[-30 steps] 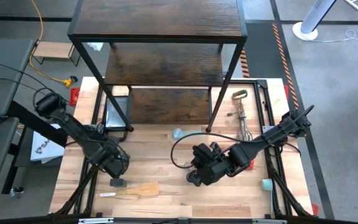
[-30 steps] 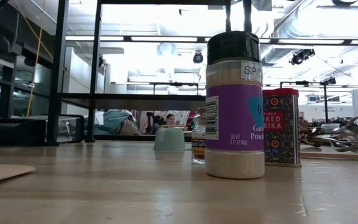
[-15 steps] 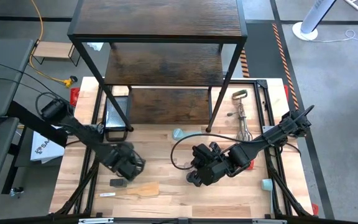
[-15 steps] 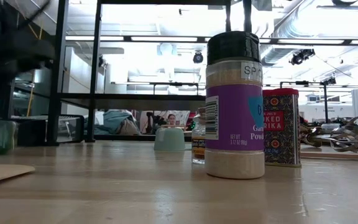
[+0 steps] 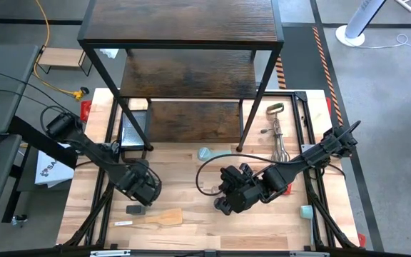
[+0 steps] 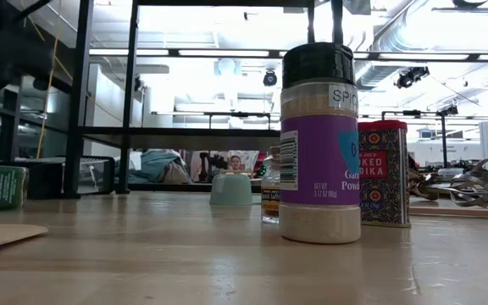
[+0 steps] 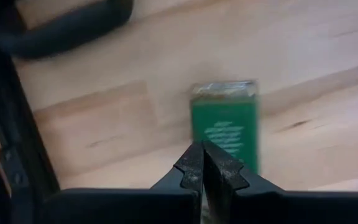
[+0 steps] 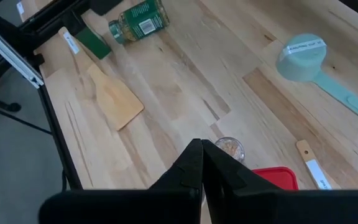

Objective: Shelf spices
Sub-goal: Adjust the green seasoning bottle on the table

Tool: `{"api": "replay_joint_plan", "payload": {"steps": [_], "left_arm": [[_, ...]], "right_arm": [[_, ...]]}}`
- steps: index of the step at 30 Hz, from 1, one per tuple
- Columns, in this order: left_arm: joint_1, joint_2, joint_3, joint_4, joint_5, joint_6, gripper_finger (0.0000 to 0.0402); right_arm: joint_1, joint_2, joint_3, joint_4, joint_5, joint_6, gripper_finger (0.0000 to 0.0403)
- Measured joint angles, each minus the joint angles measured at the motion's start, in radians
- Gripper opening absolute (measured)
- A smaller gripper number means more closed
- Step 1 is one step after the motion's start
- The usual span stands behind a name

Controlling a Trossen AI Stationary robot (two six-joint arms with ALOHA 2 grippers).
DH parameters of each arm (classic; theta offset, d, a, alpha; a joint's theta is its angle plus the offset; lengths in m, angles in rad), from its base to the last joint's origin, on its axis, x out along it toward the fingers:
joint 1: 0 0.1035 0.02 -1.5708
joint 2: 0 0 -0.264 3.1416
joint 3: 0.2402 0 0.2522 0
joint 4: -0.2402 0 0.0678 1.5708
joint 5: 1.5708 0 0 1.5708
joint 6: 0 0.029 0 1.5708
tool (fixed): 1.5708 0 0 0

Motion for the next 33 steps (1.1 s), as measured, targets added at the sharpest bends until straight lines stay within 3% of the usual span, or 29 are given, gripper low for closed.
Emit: {"api": "replay_joint_plan", "payload": {"steps": [7,14,19,23,28,30,33], "left_arm": [[-0.042,0.000,-0.090,0.018,0.051,-0.158,0.0000],[-0.001,0.000,-0.154,0.242,0.009,-0.140,0.0000],[0.101,0.000,-0.155,0.394,-0.161,0.053,0.0000],[0.182,-0.004,-0.151,0.506,-0.203,0.252,0.0000],[0.206,-0.022,-0.109,0.526,-0.287,0.477,0.0000],[0.225,-0.022,-0.107,0.601,-0.283,0.589,0.0000],[0.251,-0.029,-0.104,0.613,-0.176,0.679,0.0000]], "right_arm": [[0.013,0.000,0.000,0.003,0.009,0.021,0.0000],[0.022,0.000,0.000,-0.002,0.016,0.020,0.0000],[0.021,0.000,0.000,-0.002,0.016,-0.001,0.0000],[0.021,-0.002,0.000,-0.001,0.015,-0.007,0.0000],[0.021,-0.002,0.000,0.010,0.011,-0.009,0.0000],[0.021,-0.002,0.000,0.022,0.010,-0.009,0.0000],[0.021,-0.002,0.000,0.057,0.007,-0.034,0.0000]]}}
